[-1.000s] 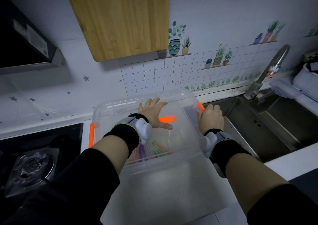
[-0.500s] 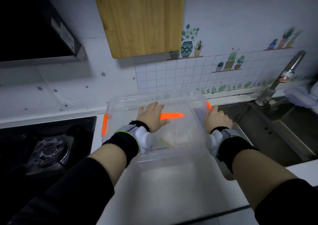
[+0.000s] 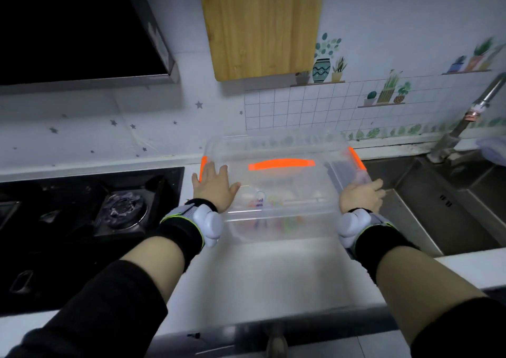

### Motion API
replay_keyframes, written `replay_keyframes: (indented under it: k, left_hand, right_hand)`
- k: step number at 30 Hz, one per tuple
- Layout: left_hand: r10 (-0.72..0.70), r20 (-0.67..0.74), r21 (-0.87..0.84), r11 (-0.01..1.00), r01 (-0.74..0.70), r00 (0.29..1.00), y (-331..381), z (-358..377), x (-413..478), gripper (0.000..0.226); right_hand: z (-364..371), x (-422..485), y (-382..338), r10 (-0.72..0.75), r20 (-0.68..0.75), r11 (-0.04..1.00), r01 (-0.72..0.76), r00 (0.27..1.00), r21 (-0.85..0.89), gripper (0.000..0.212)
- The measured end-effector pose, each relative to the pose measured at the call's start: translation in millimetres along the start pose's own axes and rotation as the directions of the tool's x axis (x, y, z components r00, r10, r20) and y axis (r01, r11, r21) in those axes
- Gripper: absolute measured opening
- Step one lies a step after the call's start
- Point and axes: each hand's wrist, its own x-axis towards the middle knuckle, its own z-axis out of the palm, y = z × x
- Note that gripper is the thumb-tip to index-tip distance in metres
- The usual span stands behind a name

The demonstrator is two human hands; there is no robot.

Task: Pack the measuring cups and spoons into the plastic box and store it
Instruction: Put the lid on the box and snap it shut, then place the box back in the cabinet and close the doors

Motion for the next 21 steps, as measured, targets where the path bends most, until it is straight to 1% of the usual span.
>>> replay_keyframes:
  k: [3,5,8,10,11,14,17,19,21]
  left_hand:
    - [-0.075,-0.05,-0.131,0.989,0.068,0.996,-8,3,-23,0.064]
    - [-0.16,-0.054,-0.226,0.963,0.144,0.986,-12,3,-34,0.072]
    - [-0.33,0.054,-0.29,0.898,0.331,0.942,-14,2,-41,0.08]
    - [-0.406,0.115,-0.283,0.861,0.422,0.907,-14,0,-43,0.076]
    - [-0.418,0.128,-0.269,0.858,0.437,0.899,-13,-1,-44,0.074]
    - [-0.434,0.159,-0.241,0.854,0.461,0.887,-8,-6,-41,0.067]
    - [-0.453,0.2,-0.258,0.831,0.493,0.869,-4,-11,-37,0.062]
    - [-0.444,0.217,-0.274,0.827,0.491,0.869,-6,-12,-34,0.059]
    - [-0.414,0.232,-0.299,0.831,0.47,0.88,-8,-17,-31,0.056]
  right_hand:
    - [1,-13,6,0.172,0.029,0.972,-0.174,0.985,0.157,0.067]
    - [2,-16,10,0.235,0.068,0.952,-0.244,0.97,0.184,0.072]
    - [2,-16,13,0.246,0.123,0.945,-0.266,0.961,0.188,0.075]
    - [1,-16,15,0.214,0.145,0.953,-0.239,0.966,0.187,0.071]
    - [1,-17,14,0.206,0.144,0.955,-0.231,0.968,0.185,0.068]
    - [-1,-21,10,0.256,0.112,0.94,-0.275,0.96,0.205,0.063]
    - [-1,-23,10,0.254,0.131,0.941,-0.276,0.958,0.194,0.059]
    - [-4,-26,7,0.24,0.13,0.951,-0.26,0.962,0.168,0.059]
    - [-7,-25,-1,0.231,0.121,0.947,-0.252,0.965,0.201,0.059]
